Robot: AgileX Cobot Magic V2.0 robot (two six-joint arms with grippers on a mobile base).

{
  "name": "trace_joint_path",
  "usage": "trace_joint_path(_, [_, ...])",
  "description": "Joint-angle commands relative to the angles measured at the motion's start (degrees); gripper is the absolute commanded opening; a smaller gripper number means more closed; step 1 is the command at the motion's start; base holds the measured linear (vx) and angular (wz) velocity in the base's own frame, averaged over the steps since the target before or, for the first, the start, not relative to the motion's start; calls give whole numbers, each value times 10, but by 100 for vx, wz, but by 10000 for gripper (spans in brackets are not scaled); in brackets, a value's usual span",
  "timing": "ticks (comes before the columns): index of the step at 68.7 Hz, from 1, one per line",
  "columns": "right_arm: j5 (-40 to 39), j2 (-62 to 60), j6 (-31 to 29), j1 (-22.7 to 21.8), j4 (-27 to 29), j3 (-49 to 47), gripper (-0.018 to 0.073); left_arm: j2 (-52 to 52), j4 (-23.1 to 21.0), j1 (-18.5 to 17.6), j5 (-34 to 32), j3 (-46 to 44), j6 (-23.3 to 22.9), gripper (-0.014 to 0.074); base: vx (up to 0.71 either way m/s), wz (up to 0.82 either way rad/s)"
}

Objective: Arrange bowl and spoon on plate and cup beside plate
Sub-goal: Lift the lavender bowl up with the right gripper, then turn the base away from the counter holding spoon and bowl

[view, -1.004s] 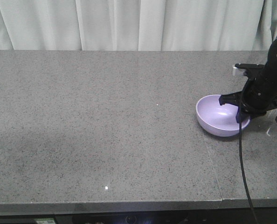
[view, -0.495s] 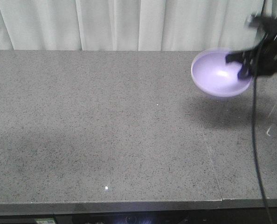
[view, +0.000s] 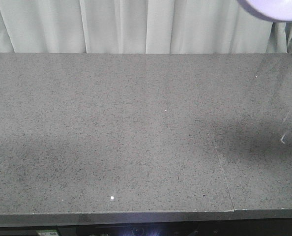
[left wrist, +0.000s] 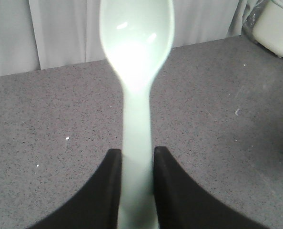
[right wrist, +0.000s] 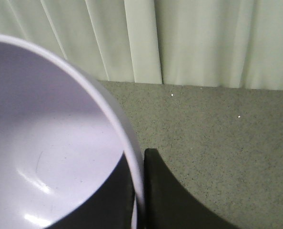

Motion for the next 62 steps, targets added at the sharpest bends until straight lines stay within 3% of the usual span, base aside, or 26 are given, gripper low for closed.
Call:
trace_joint_path(1, [-37,-30,-4,-3,8,-15,-10,-14,-20,-1,-34,-16,0,-7,0,0])
trace_joint_path(62, [-11,-47,-3,-3,5,-15,-10,-14,-20,-1,-34,-16,0,-7,0,0])
